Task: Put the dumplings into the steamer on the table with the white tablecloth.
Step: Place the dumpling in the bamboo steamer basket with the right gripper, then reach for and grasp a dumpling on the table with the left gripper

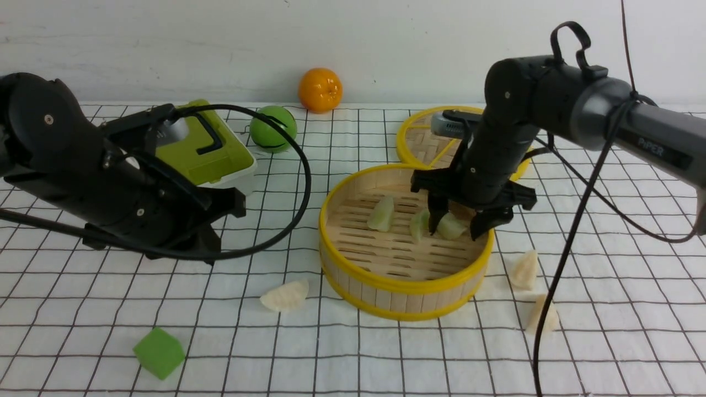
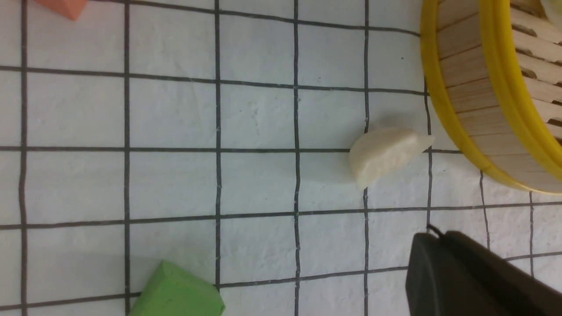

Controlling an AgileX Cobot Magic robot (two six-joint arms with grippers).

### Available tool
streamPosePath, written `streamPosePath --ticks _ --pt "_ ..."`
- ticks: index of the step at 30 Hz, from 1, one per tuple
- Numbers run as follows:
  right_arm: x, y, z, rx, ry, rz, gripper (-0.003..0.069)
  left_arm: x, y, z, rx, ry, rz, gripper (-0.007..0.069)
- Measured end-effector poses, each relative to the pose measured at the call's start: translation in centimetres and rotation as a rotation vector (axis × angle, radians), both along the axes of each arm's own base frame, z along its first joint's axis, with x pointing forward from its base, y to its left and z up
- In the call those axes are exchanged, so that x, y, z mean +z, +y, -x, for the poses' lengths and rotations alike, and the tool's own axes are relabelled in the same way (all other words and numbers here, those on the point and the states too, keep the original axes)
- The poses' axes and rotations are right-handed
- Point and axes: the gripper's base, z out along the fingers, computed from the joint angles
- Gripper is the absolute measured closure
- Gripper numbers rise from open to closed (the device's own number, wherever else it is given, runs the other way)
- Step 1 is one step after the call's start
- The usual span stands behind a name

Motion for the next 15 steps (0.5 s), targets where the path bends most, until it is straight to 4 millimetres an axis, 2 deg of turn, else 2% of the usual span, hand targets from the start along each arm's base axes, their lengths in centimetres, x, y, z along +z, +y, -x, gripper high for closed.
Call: streamPosePath --ticks 4,5,6,7,9,10,12,14,15 --pt "0.9 0.0 0.2 0.048 -0.024 0.005 0.0159 -0.5 -0.2 -0.2 -0.021 0.013 0.004 0.0634" --pt "2.0 -0.2 0.6 0.097 -0.037 0.015 0.0159 -1.2 -0.7 -0.4 -0.053 0.034 0.01 0.0631" --pt "2.2 -0.2 0.7 0.104 -0.042 0.016 0.0159 -1.2 -0.8 -0.4 -0.059 0.034 0.011 0.0631" --pt "3.8 -0.4 1.4 0.166 -0.059 0.028 0.0159 -1.8 -1.6 -0.4 -0.109 0.05 0.009 0.0626" --pt "5.2 -0.6 2.1 0.214 -0.069 0.04 0.0159 -2.6 -2.5 -0.3 -0.174 0.069 -0.001 0.0616" --pt "7.5 -1.0 3.1 0.281 -0.101 0.056 0.0159 -3.3 -3.7 -0.3 -0.26 0.074 -0.025 0.059" --pt "9.0 -1.3 3.9 0.321 -0.121 0.068 0.0159 -3.8 -4.6 -0.4 -0.314 0.076 -0.042 0.0564" --pt "11.9 -1.8 5.3 0.383 -0.192 0.081 0.0163 -4.3 -6.2 -1.0 -0.407 0.056 -0.097 0.0479" --pt "12.1 -1.9 5.4 0.387 -0.197 0.081 0.0164 -4.3 -6.2 -1.1 -0.409 0.056 -0.097 0.0471"
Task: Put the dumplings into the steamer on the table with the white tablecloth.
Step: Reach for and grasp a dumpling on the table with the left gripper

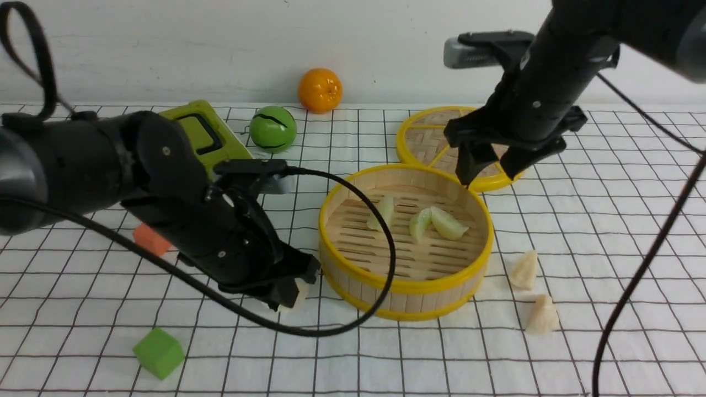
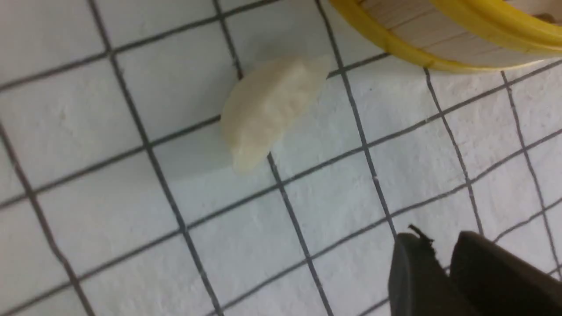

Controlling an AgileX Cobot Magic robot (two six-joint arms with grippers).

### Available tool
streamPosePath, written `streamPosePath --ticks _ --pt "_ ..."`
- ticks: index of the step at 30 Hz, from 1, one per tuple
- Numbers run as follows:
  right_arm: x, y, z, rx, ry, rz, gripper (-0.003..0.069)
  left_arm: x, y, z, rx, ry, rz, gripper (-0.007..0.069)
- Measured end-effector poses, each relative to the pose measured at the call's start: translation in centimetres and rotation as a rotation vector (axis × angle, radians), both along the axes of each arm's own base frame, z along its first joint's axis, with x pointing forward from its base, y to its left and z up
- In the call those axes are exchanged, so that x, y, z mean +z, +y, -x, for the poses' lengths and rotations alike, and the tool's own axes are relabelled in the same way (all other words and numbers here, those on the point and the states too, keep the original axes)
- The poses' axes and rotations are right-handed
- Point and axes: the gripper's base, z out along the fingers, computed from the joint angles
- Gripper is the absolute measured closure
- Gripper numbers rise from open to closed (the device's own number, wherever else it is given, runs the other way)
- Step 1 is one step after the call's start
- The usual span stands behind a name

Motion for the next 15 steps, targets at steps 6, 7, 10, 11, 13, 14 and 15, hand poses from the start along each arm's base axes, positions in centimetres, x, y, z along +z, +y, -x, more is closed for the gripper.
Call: streamPosePath --ticks 6,7,10,11,13,14,15 --pt "2.9 -1.2 3.5 0.079 -0.057 0.018 0.0242 -1.1 -0.8 -3.3 -0.103 -0.082 -0.155 0.0204" --pt "2.7 -1.4 4.1 0.093 -0.047 0.027 0.0263 -1.4 -0.9 -3.9 -0.118 -0.097 -0.179 0.0175" --pt "1.7 -1.8 5.0 0.109 -0.005 0.046 0.031 -2.6 -1.1 -4.8 -0.187 -0.101 -0.223 0.0153" --pt "1.1 -1.8 5.2 0.112 0.014 0.053 0.0326 -3.2 -1.2 -5.0 -0.223 -0.101 -0.239 0.0155" --pt "0.1 -1.9 5.4 0.115 0.043 0.063 0.0352 -4.1 -1.3 -5.2 -0.289 -0.1 -0.264 0.0172" --pt "-0.3 -1.9 5.4 0.115 0.048 0.065 0.0363 -4.5 -1.3 -5.2 -0.315 -0.097 -0.271 0.0184" --pt "-1.0 -1.9 5.4 0.114 0.054 0.066 0.0379 -5.1 -1.4 -5.3 -0.353 -0.092 -0.279 0.0207"
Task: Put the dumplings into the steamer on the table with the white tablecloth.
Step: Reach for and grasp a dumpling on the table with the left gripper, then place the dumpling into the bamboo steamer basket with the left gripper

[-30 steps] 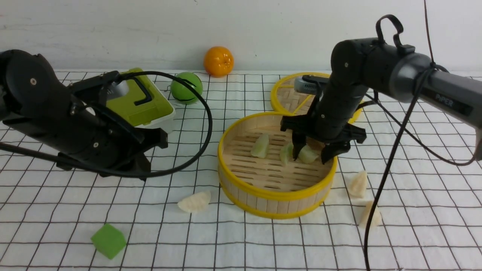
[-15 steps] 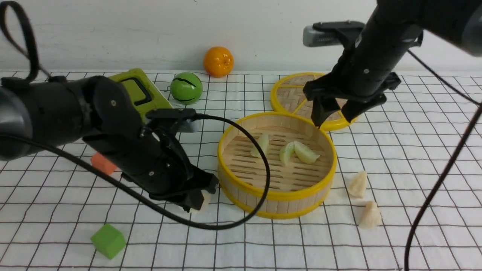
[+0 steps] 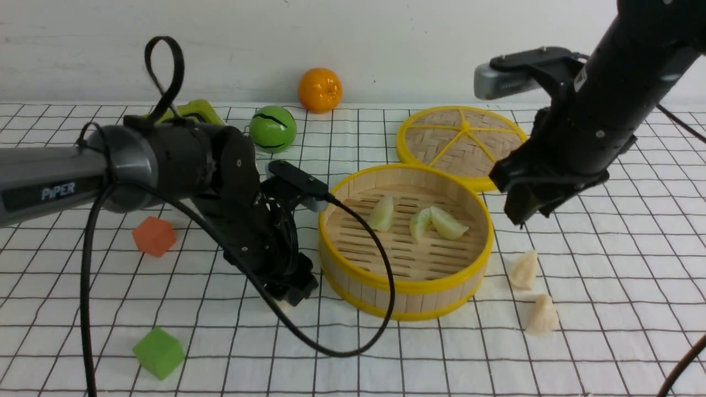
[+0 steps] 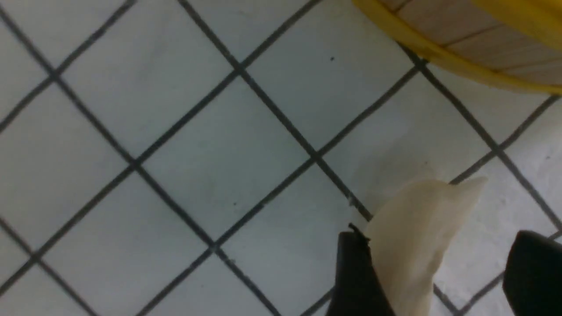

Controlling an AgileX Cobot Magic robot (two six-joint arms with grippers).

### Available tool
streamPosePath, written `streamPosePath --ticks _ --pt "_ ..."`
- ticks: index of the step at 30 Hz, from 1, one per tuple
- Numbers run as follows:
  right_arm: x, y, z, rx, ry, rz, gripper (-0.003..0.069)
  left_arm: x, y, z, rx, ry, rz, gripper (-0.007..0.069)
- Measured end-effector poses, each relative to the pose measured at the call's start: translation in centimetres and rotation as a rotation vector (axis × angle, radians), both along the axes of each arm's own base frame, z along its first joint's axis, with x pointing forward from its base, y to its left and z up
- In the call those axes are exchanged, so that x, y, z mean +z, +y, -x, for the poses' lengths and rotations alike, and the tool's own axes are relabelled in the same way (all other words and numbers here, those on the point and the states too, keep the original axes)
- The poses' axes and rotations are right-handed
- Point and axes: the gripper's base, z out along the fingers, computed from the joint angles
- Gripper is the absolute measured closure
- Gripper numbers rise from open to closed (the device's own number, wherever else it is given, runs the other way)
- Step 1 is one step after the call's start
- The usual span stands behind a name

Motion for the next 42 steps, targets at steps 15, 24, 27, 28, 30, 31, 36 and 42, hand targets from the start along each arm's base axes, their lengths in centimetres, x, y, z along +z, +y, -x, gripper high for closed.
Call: streamPosePath --ticks 15,24,27,28,30,31,36,42 --pt "-0.7 0.0 -0.5 -0.01 -0.052 0.002 0.0413 0.2 -0.2 0.6 0.076 0.122 0.023 0.0398" --pt "-0.6 0.0 -1.0 -0.018 -0.112 -0.005 0.0413 10.9 -2.1 -0.3 0.304 0.029 0.303 0.0398" --pt "-0.5 -0.2 -1.3 -0.044 -0.132 -0.018 0.0413 11.9 -4.3 -1.5 0.306 0.017 0.361 0.0398" --pt "-0.5 -0.3 -1.3 -0.051 -0.132 -0.02 0.0413 11.4 -5.0 -2.1 0.314 0.029 0.363 0.0398" --pt "-0.5 -0.6 -1.4 -0.06 -0.132 -0.02 0.0413 11.2 -5.9 -2.6 0.317 0.033 0.364 0.0398" --pt "-0.5 -1.0 -1.6 -0.071 -0.129 -0.019 0.0413 9.5 -7.1 -3.5 0.332 0.06 0.335 0.0398" --pt "-0.7 -2.1 -1.8 -0.096 -0.116 -0.002 0.0413 5.3 -9.0 -5.0 0.38 0.109 0.214 0.04" --pt "-0.8 -2.4 -2.0 -0.108 -0.121 -0.008 0.0413 3.3 -9.7 -5.4 0.403 0.117 0.167 0.04"
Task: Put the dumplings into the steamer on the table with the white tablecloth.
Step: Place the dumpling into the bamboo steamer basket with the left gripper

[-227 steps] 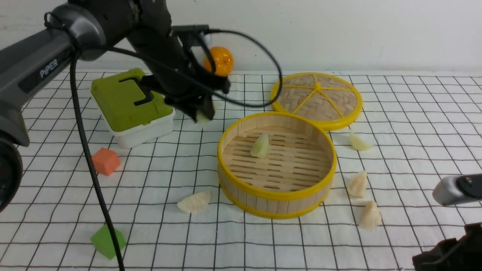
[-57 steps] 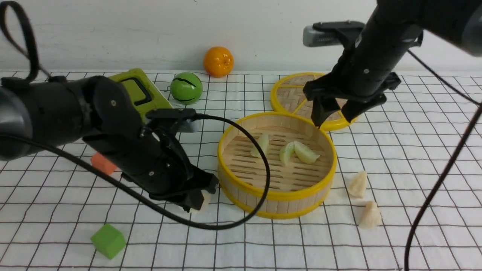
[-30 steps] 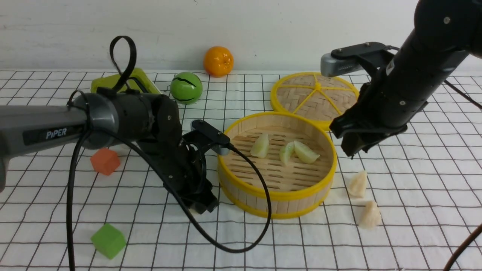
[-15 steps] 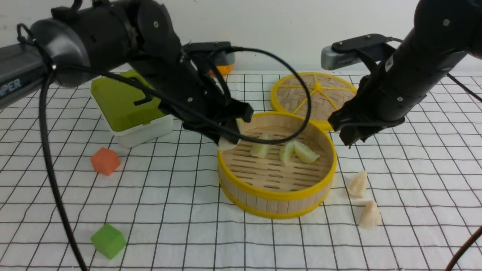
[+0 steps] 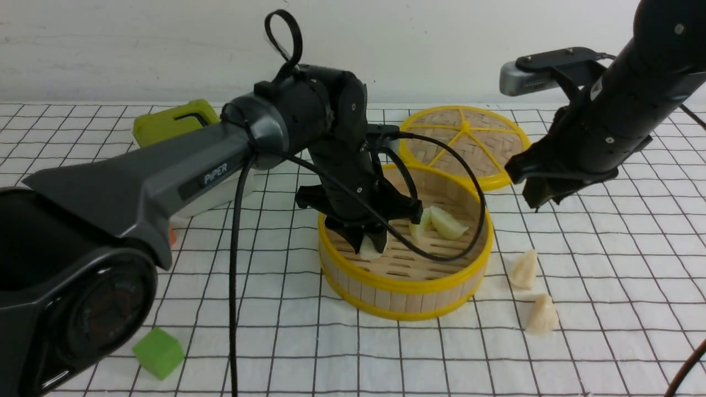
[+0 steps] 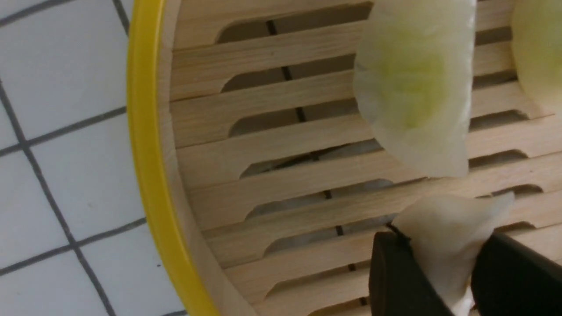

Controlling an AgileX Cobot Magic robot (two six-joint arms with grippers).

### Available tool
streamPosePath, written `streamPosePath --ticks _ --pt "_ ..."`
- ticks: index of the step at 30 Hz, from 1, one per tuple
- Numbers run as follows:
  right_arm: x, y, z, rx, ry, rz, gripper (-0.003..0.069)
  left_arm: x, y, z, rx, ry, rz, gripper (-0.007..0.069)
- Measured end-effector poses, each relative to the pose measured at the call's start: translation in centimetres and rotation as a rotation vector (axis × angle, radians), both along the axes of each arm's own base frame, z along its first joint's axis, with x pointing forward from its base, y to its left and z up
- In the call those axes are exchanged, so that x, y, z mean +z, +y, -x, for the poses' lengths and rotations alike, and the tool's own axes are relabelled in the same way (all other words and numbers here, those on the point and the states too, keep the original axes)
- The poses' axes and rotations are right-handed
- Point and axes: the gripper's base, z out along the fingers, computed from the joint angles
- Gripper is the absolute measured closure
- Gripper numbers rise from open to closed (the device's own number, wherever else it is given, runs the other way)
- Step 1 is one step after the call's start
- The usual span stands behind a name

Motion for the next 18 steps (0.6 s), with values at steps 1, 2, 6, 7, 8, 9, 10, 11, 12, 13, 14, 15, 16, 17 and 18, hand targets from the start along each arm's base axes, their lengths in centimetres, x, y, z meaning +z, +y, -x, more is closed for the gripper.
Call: streamPosePath --ticks 1,2,6,7,8,9,10,11,12,13,14,15,16,17,18 --pt "-0.1 0.1 -0.1 -0.002 -0.002 -0.01 0.0413 -0.1 0.0 0.0 -0.001 0.001 -0.001 0.04" --pt "-0.1 0.1 -0.2 -0.003 -0.002 -0.015 0.0413 -0.2 -0.1 0.0 -0.002 0.003 -0.003 0.04" --pt "-1.0 0.5 -0.8 -0.01 0.006 -0.041 0.0413 -0.3 -0.1 0.0 -0.013 0.0 -0.011 0.0388" --pt "-1.3 0.5 -0.9 -0.011 0.011 -0.04 0.0413 -0.3 -0.1 0.0 -0.014 0.0 -0.011 0.0372" --pt "-1.6 0.6 -1.2 -0.012 0.016 -0.04 0.0413 -0.3 -0.1 0.0 -0.015 0.0 -0.011 0.0343" --pt "-2.1 0.7 -1.4 -0.013 0.021 -0.039 0.0413 -0.3 -0.1 0.0 -0.015 0.0 -0.011 0.0314" --pt "-2.5 0.7 -1.7 -0.014 0.025 -0.038 0.0413 -0.3 -0.1 0.0 -0.016 0.0 -0.012 0.0277" --pt "-2.8 0.8 -1.8 -0.015 0.027 -0.037 0.0413 -0.3 0.0 0.0 -0.017 0.002 -0.014 0.0243" --pt "-3.1 0.8 -2.0 -0.011 0.028 -0.034 0.0413 -0.3 0.0 0.1 -0.018 0.004 -0.017 0.023" --pt "-3.5 0.9 -2.3 0.0 0.022 -0.034 0.0415 0.3 0.2 0.2 -0.021 0.001 -0.029 0.019" --pt "-3.6 0.9 -2.3 0.004 0.02 -0.035 0.0417 0.3 0.2 0.2 -0.021 0.002 -0.029 0.0187" --pt "-3.7 1.0 -2.4 0.012 0.015 -0.04 0.0419 1.0 0.4 0.4 -0.023 -0.01 -0.036 0.0178" --pt "-3.6 1.3 -2.6 0.035 -0.005 -0.063 0.0429 2.9 0.9 0.7 -0.027 -0.044 -0.049 0.0179" --pt "-3.6 1.3 -2.6 0.035 -0.005 -0.063 0.0429 2.9 0.9 0.7 -0.028 -0.044 -0.054 0.0181" --pt "-3.5 1.6 -2.7 0.051 -0.023 -0.096 0.0449 4.9 1.4 1.2 -0.03 -0.084 -0.061 0.0202"
